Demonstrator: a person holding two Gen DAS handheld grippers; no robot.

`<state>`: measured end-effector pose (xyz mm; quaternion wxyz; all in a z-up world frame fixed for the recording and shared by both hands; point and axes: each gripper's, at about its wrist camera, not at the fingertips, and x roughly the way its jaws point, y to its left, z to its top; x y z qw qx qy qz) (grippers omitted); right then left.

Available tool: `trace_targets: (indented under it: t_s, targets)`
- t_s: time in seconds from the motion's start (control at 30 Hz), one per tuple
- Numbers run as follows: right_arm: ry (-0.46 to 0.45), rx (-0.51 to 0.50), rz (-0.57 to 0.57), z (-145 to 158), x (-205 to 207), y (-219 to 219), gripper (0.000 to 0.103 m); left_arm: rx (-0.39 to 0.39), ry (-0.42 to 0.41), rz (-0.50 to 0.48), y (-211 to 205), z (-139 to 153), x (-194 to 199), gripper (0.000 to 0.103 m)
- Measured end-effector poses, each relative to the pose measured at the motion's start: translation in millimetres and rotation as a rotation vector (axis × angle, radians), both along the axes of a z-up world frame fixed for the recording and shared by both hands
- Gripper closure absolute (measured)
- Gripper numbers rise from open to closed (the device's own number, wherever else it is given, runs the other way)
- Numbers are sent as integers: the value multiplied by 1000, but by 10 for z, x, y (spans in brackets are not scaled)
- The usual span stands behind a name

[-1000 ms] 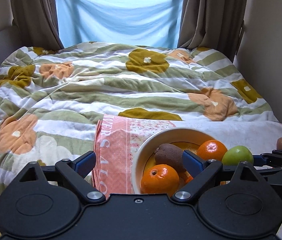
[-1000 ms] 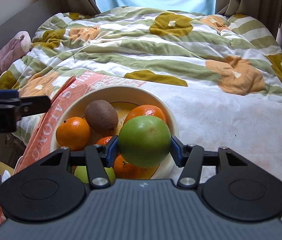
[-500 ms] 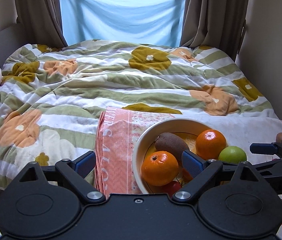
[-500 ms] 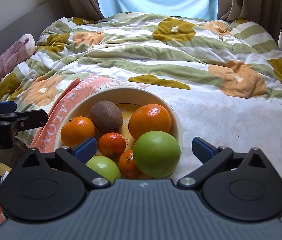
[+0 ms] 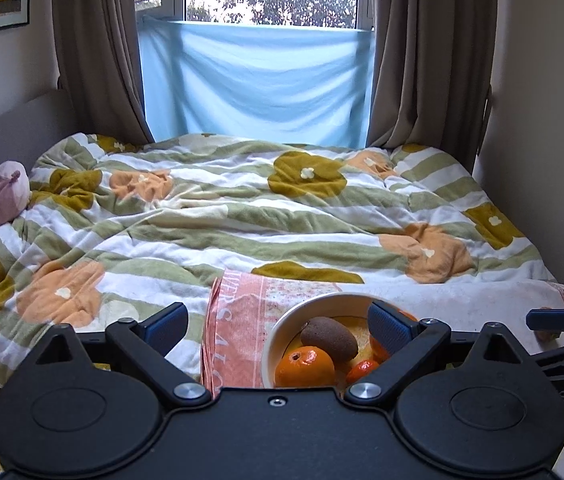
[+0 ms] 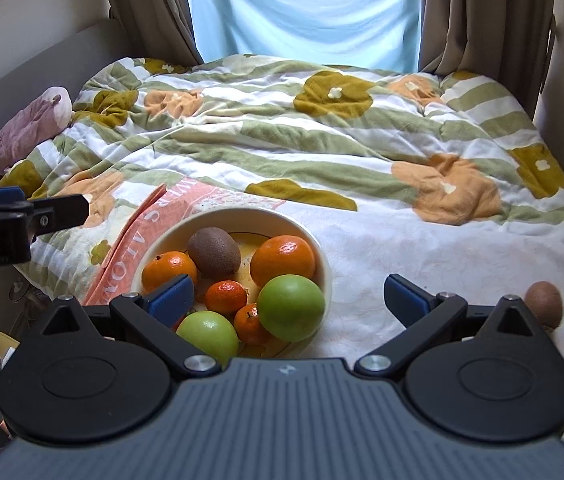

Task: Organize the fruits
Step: 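Pull both grippers back toward the tomato and kiwi on the cloth, then grasp the red tomato with the left gripper while the right grasps the kiwi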

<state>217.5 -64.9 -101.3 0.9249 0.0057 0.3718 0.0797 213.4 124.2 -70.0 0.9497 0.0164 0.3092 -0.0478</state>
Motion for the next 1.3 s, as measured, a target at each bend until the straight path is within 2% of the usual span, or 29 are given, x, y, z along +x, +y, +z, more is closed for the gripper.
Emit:
trace_targets:
  t_s: [0.1, 0.2, 0.37, 0.47, 0.53, 0.63, 0.97, 1.3]
  targets:
    - [-42, -34, -8, 140, -168, -77, 0, 39, -50, 4, -150, 122, -144, 1]
    - [-72, -27, -8, 250, -324, -244, 0, 50, -79, 2, -312, 208, -280, 0]
    - [-114, 0, -40, 401, -516, -705, 0, 40, -77, 11, -647, 267, -466, 0]
    - [-130, 8, -69, 470, -609, -1026, 0, 17, -81, -15, -867, 276, -559, 0]
    - [-131, 14, -81, 490, -656, -1234, 0, -13, -82, -30, -1020, 271, -614, 0]
    - [-130, 11, -90, 469, -716, -1537, 0, -14, -72, -40, -1312, 240, -666, 0]
    - [-68, 16, -126, 180, -697, -2382, 0, 6, 2, -111, -2259, -121, -696, 0]
    - [-20, 38, -152, -349, -386, -2870, 0, 64, 75, -211, -2945, -800, -322, 4]
